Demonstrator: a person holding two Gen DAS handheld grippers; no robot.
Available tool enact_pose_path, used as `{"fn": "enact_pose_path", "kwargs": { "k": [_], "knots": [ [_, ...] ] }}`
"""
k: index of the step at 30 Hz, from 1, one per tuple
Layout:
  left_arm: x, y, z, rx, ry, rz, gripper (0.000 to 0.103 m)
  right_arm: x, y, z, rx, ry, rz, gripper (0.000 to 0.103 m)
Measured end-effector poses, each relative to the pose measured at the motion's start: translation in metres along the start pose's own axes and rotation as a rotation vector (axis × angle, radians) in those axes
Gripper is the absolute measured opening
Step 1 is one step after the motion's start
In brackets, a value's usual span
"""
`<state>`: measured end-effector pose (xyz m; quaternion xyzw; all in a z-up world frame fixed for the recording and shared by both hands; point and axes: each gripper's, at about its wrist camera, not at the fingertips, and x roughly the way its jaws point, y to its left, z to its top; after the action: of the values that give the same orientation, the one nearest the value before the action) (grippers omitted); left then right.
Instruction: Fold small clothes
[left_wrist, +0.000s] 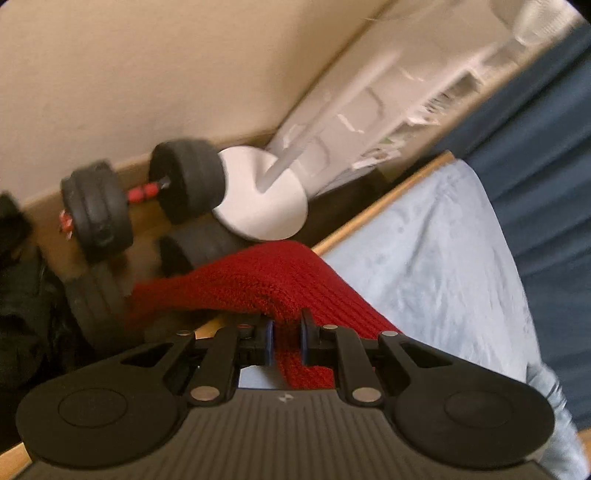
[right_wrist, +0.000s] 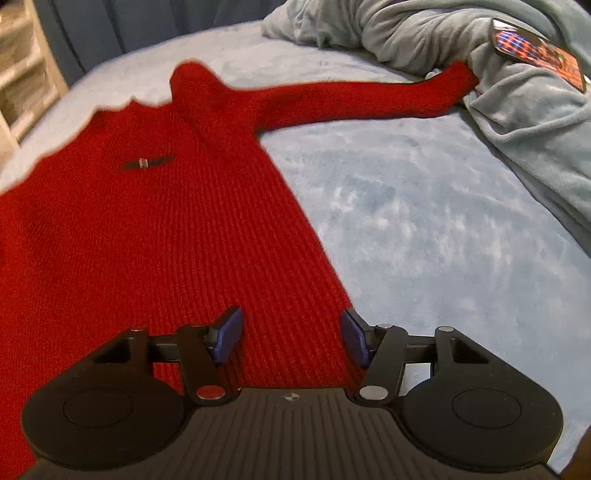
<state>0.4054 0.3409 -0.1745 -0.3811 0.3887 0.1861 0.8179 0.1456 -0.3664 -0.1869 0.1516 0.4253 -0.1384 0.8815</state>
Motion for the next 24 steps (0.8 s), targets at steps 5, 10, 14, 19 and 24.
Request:
{"fn": "enact_pose_path", "kwargs": {
  "k": [5,10,14,19,24],
  "knots": [
    [-0.012,-0.018,0.000,0.028,-0.047,0.012,0.015,-0.002,-0.038,0.032,0.174,-0.074,0.042,0.062],
    [-0.034,-0.046,-0.008,0.105,-0.107,0.023,0.015,0.025,-0.068,0.072,0.345,-0.107,0.137,0.067],
    [-0.043,-0.068,-0.016,0.147,-0.127,0.042,0.015,0.072,-0.079,0.125,0.471,-0.167,0.109,0.075],
    [-0.050,-0.082,-0.026,0.198,-0.138,0.061,0.015,0.140,-0.066,0.167,0.590,-0.046,0.175,0.076],
    [-0.052,-0.090,-0.031,0.226,-0.140,0.096,0.015,0.178,-0.037,0.184,0.595,-0.022,0.215,0.077]
  ]
}}
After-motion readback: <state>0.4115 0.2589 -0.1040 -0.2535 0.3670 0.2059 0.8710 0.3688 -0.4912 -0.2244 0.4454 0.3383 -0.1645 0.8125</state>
